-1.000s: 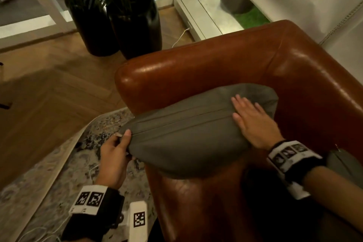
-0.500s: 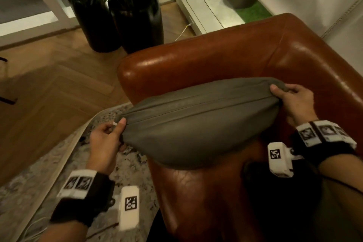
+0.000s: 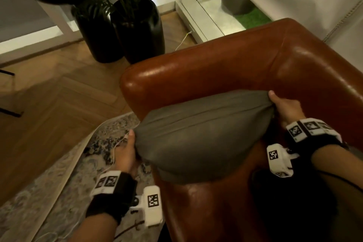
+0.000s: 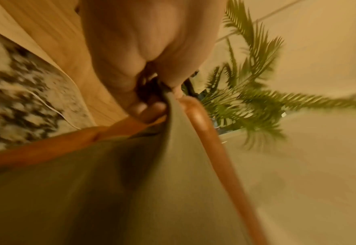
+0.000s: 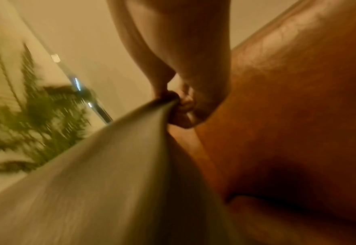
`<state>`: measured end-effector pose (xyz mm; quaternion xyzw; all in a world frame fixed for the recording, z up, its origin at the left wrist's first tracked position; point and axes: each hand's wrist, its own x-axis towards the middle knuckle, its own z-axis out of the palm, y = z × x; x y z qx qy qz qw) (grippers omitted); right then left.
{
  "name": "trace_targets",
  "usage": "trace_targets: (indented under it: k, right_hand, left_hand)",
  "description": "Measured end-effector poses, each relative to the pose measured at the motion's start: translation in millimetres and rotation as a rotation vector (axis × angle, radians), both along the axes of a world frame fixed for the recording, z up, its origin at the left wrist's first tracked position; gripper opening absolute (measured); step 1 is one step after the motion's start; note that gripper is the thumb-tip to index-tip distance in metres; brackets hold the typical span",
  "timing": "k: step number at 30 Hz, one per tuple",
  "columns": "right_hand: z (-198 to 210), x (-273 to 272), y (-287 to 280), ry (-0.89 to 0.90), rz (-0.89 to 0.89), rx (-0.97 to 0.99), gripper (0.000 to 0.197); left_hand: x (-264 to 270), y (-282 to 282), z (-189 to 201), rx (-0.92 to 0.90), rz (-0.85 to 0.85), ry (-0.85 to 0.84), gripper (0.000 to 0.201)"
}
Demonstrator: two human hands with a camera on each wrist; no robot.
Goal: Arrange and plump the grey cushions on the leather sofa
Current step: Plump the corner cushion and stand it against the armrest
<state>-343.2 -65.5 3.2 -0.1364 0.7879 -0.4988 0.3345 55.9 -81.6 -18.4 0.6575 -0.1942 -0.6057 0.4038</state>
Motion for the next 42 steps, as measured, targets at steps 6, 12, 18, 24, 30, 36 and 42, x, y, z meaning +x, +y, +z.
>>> trace_targets:
  k: [6, 12, 18, 24, 30, 36, 42]
  right_hand:
    - [5.7, 13.8, 3.8, -0.173, 0.028, -0.109, 0.034]
    - [20.6, 15.6, 21.7, 0.013, 0.069, -0.244, 0.020]
    - [38.9, 2.5, 26.0, 0.085, 0.043, -0.290, 0.017]
    - [3.6, -11.1, 18.5, -0.056, -0.027, -0.052, 0.054]
    - [0.8, -18.4, 8.4, -0.075, 0.049, 0.020, 0.040]
    - [-18.8, -24.8, 11.6, 0.447, 0.197, 0.488, 0.054]
    - [14.0, 134.0, -10.7, 1.106, 0.692, -0.093, 0.034]
  left_hand:
    - [0.4, -0.1, -2.4, -0.087, 0.060, 0.031, 0.060]
    - [-1.3, 0.9, 7.5, -0.198, -0.003, -0.042, 0.038]
    - [-9.1, 2.5, 15.1, -0.249, 0.005, -0.025, 0.032]
    - [-27.3, -7.4, -26.4, -0.068, -0.092, -0.160, 0.074]
    - [-35.7, -17.6, -38.8, -0.020, -0.025, -0.169, 0.068]
    - [-55.4, -9.3, -53.2, 0.076, -0.150, -0.386, 0.068]
    - [-44.4, 5.5, -91.9, 0.036, -0.121, -0.297, 0.092]
